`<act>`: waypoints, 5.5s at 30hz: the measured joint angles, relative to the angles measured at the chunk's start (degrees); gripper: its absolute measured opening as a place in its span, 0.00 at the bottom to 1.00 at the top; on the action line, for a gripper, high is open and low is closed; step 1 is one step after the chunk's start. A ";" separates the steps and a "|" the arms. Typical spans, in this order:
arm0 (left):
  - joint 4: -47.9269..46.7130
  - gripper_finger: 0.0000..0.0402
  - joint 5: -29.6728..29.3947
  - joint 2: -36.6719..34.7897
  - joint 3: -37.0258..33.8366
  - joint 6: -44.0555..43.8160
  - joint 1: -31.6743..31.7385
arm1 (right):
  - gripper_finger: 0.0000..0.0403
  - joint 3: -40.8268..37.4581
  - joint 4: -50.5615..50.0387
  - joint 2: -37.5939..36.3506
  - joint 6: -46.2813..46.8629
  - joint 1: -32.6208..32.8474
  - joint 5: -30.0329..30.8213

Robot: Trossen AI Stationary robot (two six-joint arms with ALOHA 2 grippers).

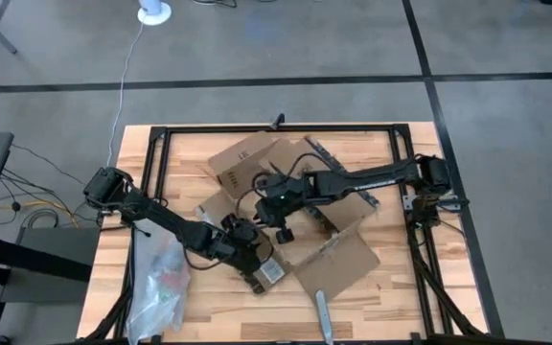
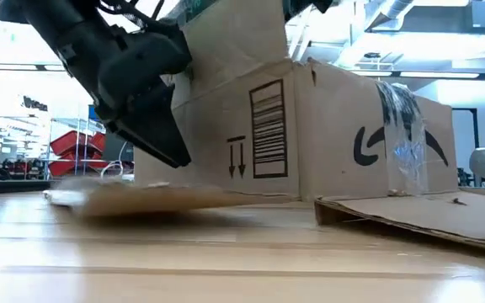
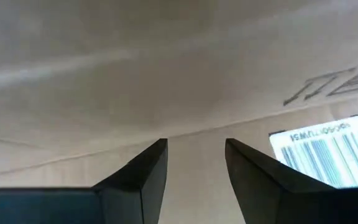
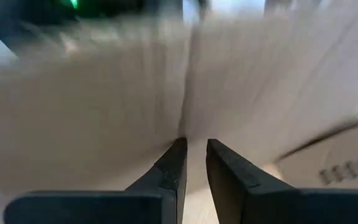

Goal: Unpack boxes
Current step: Break down the box until it is fully flat

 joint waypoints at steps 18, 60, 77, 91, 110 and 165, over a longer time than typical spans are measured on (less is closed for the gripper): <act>-24.20 0.37 1.01 2.51 6.83 -7.38 -4.32 | 0.12 3.27 3.25 -0.73 -1.10 1.26 -0.61; -65.22 0.37 30.81 2.27 24.93 -11.31 -2.65 | 0.12 2.81 3.47 0.64 -0.56 8.73 -3.55; -60.83 0.37 13.56 1.74 41.51 -10.34 -1.89 | 0.12 2.59 -4.84 9.03 0.81 8.26 -3.02; -47.76 0.37 -4.29 3.10 38.08 16.00 7.18 | 0.12 3.59 -11.90 -2.05 2.80 5.78 -3.29; -52.33 0.37 6.99 -0.84 15.63 11.49 8.14 | 0.12 3.61 -47.33 -12.06 3.06 -6.54 8.19; -37.93 0.37 22.45 3.98 27.06 23.16 28.00 | 0.12 -25.11 -43.42 -23.97 26.01 -4.47 -1.17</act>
